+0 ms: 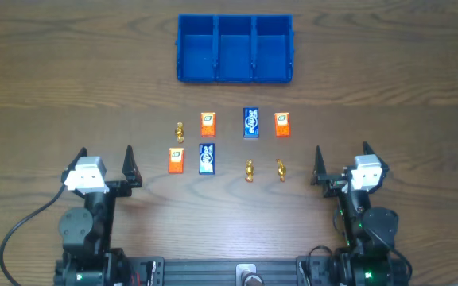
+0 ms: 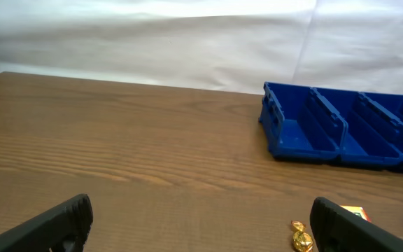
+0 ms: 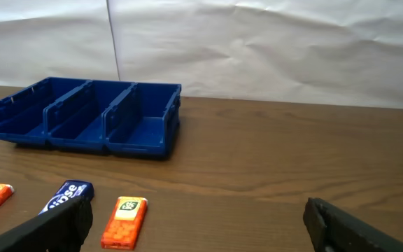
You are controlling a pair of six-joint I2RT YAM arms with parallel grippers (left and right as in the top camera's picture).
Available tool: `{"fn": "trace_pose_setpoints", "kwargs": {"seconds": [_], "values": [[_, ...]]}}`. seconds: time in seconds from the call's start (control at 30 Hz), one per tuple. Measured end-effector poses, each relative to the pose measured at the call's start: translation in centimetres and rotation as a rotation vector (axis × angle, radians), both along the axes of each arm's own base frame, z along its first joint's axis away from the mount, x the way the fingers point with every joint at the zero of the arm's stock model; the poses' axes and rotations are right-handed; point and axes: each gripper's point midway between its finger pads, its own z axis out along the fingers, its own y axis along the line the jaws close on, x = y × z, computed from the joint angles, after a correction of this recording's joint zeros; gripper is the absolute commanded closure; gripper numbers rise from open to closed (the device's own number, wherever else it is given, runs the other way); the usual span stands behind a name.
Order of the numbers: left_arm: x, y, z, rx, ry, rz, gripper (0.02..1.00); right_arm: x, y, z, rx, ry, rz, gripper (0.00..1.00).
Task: Sort Candies Into Trays
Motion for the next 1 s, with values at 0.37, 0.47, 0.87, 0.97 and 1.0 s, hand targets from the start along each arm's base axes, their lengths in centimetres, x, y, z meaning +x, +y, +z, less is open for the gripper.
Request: {"fn": "trace_pose_setpoints", "kwargs": {"seconds": [0.37, 0.47, 0.87, 0.97, 1.0], "values": [[0.0, 0.0, 0.1, -0.007, -0.003, -0.001, 0.018, 0.0, 0.0, 0.0, 0.000, 0.000, 0.000, 0.003], [0.0, -0.3, 0.0, -0.048, 0.006, -0.007, 0.018, 0.0, 0.0, 0.0, 0.000, 0.000, 0.000, 0.003], [0.7, -6.8, 5.4, -0.108, 0.615, -0.246, 0.020, 0.0, 0.0, -0.1, 0.000, -0.001, -0.003, 0.003], [2.4, -9.3, 0.8, -0.061, 0.869, -0.242, 0.020, 0.0, 0.0, 0.0, 0.000, -0.002, -0.003, 0.003], [2.7, -10.0, -0.9, -0.043, 0.934, -0.239, 0.020, 0.0, 0.0, 0.0, 0.000, -0.003, -0.003, 0.003]]}}
